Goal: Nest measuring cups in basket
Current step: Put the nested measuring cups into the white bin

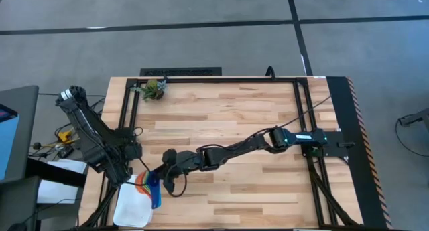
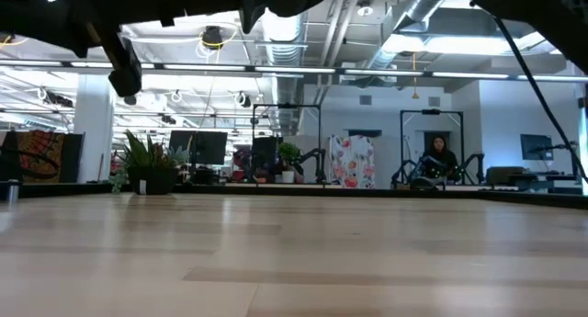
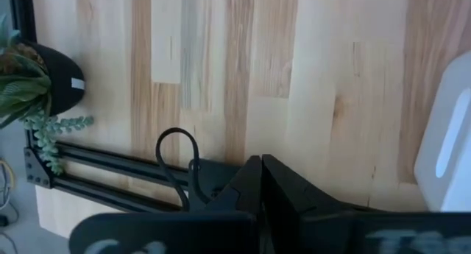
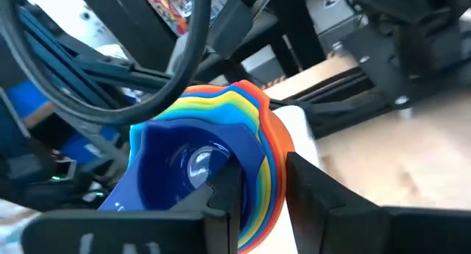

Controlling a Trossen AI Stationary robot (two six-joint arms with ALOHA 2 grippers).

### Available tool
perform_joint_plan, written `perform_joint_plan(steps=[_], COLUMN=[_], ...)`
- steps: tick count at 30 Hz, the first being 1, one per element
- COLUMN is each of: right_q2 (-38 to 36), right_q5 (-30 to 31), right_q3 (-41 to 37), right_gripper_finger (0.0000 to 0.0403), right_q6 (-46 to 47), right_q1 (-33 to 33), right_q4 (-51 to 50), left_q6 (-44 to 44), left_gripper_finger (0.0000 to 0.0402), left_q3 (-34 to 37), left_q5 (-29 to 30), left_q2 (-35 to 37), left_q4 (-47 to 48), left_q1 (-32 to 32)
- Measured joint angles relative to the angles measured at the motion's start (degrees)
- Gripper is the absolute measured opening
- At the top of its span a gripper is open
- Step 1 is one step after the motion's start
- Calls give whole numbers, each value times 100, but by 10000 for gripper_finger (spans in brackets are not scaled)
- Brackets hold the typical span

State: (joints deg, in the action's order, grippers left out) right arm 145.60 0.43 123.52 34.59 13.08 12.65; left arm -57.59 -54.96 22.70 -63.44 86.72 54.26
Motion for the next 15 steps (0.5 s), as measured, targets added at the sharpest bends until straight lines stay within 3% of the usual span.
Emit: perform_joint_plan(steps=[8, 15], right_q2=[2, 2], right_q5=[700, 526], right_q3=[-4, -4], right_gripper_finger=[102, 102], right_q6=[-744, -965], right_q1=[6, 81], right_q4=[27, 34], left_q6=[-64, -95], left_gripper_finger=[0, 0], left_q3=[0, 0], left_q5=[5, 56], left_q2=[0, 0], left_q4=[-1, -39], left_q1=[0, 0])
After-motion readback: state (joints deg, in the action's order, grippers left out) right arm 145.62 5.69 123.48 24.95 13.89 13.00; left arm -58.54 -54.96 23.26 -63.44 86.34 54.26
